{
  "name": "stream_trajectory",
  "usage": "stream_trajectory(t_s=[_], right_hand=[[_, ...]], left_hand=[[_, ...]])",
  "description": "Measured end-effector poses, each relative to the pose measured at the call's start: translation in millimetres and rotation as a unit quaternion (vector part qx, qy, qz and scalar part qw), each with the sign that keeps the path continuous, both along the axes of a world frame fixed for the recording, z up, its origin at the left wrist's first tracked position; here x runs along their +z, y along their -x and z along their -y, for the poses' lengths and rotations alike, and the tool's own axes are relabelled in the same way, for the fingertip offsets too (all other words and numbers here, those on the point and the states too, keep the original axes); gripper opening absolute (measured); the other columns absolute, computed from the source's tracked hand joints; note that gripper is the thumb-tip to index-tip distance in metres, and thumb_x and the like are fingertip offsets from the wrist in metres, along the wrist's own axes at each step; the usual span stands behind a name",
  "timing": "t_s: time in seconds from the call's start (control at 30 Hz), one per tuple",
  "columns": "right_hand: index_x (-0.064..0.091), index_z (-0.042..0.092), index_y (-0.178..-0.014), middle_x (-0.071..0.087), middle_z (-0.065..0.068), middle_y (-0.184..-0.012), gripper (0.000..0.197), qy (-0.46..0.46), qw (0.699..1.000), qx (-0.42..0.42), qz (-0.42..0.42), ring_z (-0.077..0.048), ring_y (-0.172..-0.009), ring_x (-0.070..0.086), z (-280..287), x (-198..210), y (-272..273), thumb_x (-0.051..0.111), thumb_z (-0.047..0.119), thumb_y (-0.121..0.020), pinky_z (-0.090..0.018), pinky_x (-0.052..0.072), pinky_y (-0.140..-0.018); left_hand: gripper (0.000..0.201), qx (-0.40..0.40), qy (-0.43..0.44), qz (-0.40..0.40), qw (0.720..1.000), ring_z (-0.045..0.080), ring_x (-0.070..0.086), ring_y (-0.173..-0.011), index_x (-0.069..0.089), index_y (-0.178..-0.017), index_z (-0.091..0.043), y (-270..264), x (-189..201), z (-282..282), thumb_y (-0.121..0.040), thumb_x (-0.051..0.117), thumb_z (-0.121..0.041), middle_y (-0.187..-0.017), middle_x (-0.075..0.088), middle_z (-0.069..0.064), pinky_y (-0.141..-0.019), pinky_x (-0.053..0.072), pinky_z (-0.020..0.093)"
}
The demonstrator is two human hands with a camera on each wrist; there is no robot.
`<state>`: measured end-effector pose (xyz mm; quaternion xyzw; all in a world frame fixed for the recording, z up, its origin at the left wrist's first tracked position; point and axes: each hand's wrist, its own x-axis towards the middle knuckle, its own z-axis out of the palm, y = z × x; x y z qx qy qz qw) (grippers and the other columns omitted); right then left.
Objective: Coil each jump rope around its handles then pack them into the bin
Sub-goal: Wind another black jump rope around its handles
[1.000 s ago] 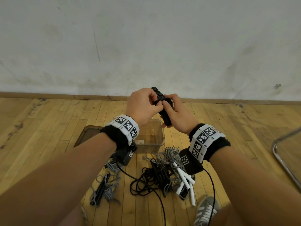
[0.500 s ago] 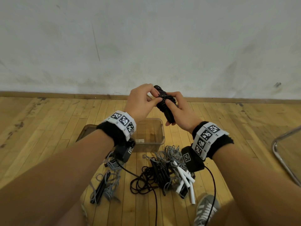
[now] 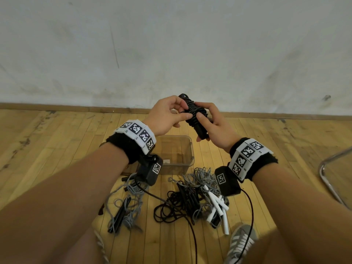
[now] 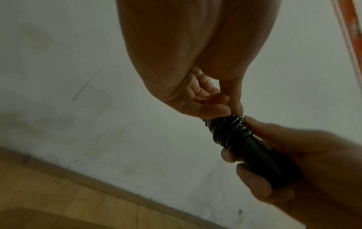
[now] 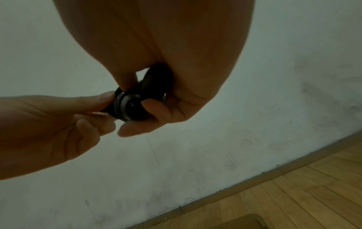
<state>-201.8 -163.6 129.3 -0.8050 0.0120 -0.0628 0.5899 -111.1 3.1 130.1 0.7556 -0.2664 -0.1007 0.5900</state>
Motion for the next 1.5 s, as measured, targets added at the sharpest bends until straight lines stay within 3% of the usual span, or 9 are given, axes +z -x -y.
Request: stream_trajectory(t_s=[0.13, 0.3, 0.57, 0.77, 0.83, 0.93, 1.1, 1.37, 1.5], right_hand=[[0.043, 0.02, -0.143, 0.066, -0.01, -0.104, 0.035, -0.001, 1.0, 0.0, 0.023, -0.009, -0.074, 0.067, 1.5, -4.1, -4.0, 0.047, 0.019, -0.108, -0.036, 0.061, -0.06], [0.041, 0.02, -0.143, 0.066, -0.015, -0.105, 0.035, -0.001, 0.999, -0.018, 0.042, -0.011, -0.065, 0.064, -0.5, -3.5, -7.5, 0.046, 0.019, -0.108, -0.031, 0.058, -0.058], [0.036, 0.021, -0.143, 0.064, -0.011, -0.113, 0.035, 0.002, 0.999, -0.029, 0.023, -0.019, -0.075, 0.068, -20.6, -13.1, -4.4, 0.045, 0.023, -0.109, -0.025, 0.058, -0.06], [0.028, 0.022, -0.147, 0.068, -0.011, -0.116, 0.052, 0.054, 0.998, 0.002, -0.042, -0.022, -0.091, 0.073, -46.1, -34.1, -23.5, 0.056, 0.029, -0.103, -0.033, 0.061, -0.07], [0.036, 0.022, -0.148, 0.068, -0.008, -0.122, 0.063, 0.104, 0.993, -0.007, -0.049, -0.022, -0.1, 0.071, -55.5, -47.4, -33.5, 0.065, 0.038, -0.094, -0.042, 0.06, -0.085], [0.049, 0.024, -0.144, 0.067, 0.0, -0.128, 0.065, 0.157, 0.985, -0.033, -0.059, -0.017, -0.111, 0.065, -69.9, -72.7, -43.4, 0.07, 0.046, -0.086, -0.039, 0.054, -0.096], [0.054, 0.022, -0.141, 0.069, 0.001, -0.12, 0.062, 0.154, 0.978, -0.018, -0.138, -0.014, -0.1, 0.067, -92.1, -143.6, -43.8, 0.075, 0.043, -0.087, -0.032, 0.056, -0.086], [0.059, 0.022, -0.12, 0.073, -0.003, -0.103, 0.053, 0.099, 0.93, -0.03, -0.352, -0.025, -0.093, 0.072, -117.4, -281.0, -36.3, 0.081, 0.048, -0.079, -0.047, 0.061, -0.085], [0.053, 0.016, -0.128, 0.066, -0.005, -0.107, 0.058, 0.128, 0.897, -0.052, -0.421, -0.027, -0.102, 0.067, -120.3, -320.0, -34.0, 0.079, 0.043, -0.084, -0.036, 0.055, -0.083]], left_hand=[[0.008, -0.001, 0.078, -0.093, 0.993, 0.004, 0.055, -0.055, 0.065, -0.099, -0.013, 1.4, 3.5, -2.8, -0.096, 0.068, -0.007, -0.077, 0.061, 0.004, -0.061, 0.054, 0.022], [0.008, 0.074, 0.181, -0.184, 0.963, 0.005, 0.049, -0.051, 0.066, -0.106, -0.01, 4.1, 5.4, 0.7, -0.099, 0.064, -0.006, -0.07, 0.054, 0.0, -0.064, 0.056, 0.023], [0.042, 0.092, 0.113, -0.193, 0.97, 0.014, 0.072, -0.098, 0.057, -0.128, -0.019, 5.4, -4.5, -7.7, -0.093, 0.075, -0.032, -0.116, 0.071, 0.004, -0.085, 0.062, 0.036], [0.032, 0.098, 0.078, -0.175, 0.976, 0.019, 0.075, -0.094, 0.061, -0.123, -0.014, 3.5, -14.3, -32.5, -0.093, 0.074, -0.017, -0.112, 0.074, 0.008, -0.076, 0.063, 0.029], [0.031, 0.117, 0.059, -0.161, 0.978, 0.019, 0.074, -0.095, 0.061, -0.119, -0.016, 0.2, -24.4, -42.0, -0.092, 0.075, -0.016, -0.11, 0.073, 0.006, -0.075, 0.062, 0.028], [0.034, 0.154, 0.031, -0.158, 0.975, 0.019, 0.074, -0.095, 0.062, -0.121, -0.016, -3.3, -55.7, -52.5, -0.091, 0.077, -0.02, -0.108, 0.073, 0.006, -0.078, 0.063, 0.031], [0.04, 0.185, -0.017, -0.223, 0.957, 0.025, 0.074, -0.099, 0.063, -0.123, -0.018, -1.9, -134.4, -77.4, -0.087, 0.081, -0.022, -0.108, 0.073, 0.008, -0.084, 0.063, 0.044], [0.029, 0.196, -0.199, -0.209, 0.937, 0.017, 0.067, -0.109, 0.07, -0.121, -0.014, 20.4, -269.4, -88.9, -0.093, 0.073, -0.022, -0.118, 0.073, 0.004, -0.099, 0.055, 0.039], [0.037, 0.156, -0.279, -0.213, 0.923, 0.02, 0.065, -0.119, 0.066, -0.133, -0.012, 25.1, -313.5, -89.0, -0.096, 0.067, -0.02, -0.129, 0.07, 0.004, -0.107, 0.05, 0.036]])
